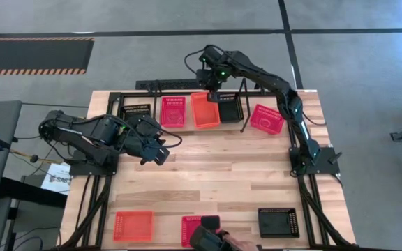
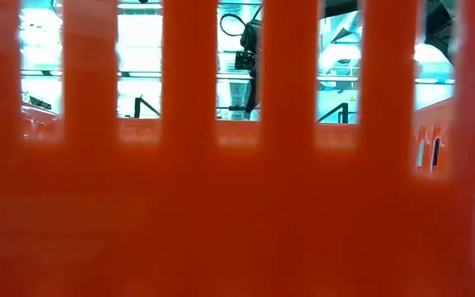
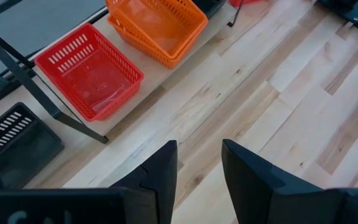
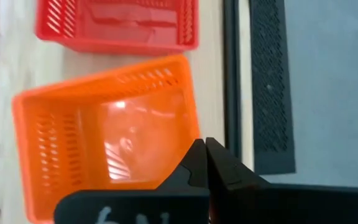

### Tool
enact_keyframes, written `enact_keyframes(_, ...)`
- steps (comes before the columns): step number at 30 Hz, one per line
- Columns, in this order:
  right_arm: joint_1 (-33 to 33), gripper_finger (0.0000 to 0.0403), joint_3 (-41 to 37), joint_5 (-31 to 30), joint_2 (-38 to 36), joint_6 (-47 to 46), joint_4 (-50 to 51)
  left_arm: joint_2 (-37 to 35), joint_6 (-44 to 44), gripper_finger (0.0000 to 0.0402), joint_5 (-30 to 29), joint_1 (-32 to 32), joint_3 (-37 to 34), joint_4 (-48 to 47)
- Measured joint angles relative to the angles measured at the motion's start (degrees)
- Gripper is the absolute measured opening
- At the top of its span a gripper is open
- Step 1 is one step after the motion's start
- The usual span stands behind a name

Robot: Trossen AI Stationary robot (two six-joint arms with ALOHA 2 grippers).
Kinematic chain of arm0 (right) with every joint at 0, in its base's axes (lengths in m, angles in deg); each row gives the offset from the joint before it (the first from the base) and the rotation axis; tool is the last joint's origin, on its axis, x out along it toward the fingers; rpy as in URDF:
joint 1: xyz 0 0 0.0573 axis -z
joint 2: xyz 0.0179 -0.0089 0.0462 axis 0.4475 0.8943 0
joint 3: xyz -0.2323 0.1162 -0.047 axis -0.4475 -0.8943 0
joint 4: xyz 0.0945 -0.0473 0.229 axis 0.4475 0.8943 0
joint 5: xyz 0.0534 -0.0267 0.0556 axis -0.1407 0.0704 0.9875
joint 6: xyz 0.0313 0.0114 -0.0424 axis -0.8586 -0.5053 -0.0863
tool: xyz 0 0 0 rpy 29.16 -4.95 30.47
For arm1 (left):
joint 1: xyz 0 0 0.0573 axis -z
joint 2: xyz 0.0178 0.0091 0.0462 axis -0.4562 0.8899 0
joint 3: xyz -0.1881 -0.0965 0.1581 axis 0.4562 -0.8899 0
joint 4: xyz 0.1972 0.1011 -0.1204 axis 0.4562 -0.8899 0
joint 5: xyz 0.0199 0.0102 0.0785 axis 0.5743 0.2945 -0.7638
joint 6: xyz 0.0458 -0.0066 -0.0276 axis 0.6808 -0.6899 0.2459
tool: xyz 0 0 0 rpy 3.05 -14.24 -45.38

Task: Stack baskets on shelf by color
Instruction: Stack the top orange bin on top of the orange bin on the shelf

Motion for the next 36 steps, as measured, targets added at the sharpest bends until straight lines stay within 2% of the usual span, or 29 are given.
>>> enact_keyframes(6, -0.35, 0.0001, 0.02, 3.27, 0.00, -2.05, -0.38, 0.00, 0.02, 0.0113, -0.02, 0.00, 0.02, 0.00)
enact_keyframes(14, -1.01, 0.0001, 0.16, 4.48, 1.74, -3.67, -1.41, 0.00, 1.10, 0.0113, -0.02, 0.00, 0.02, -0.02)
enact_keyframes(36, 1.26, 0.0000, 0.08, 4.48, 3.84, -5.59, -2.95, 0.02, 1.12, 0.0113, 0.65, 0.00, 0.02, -0.02)
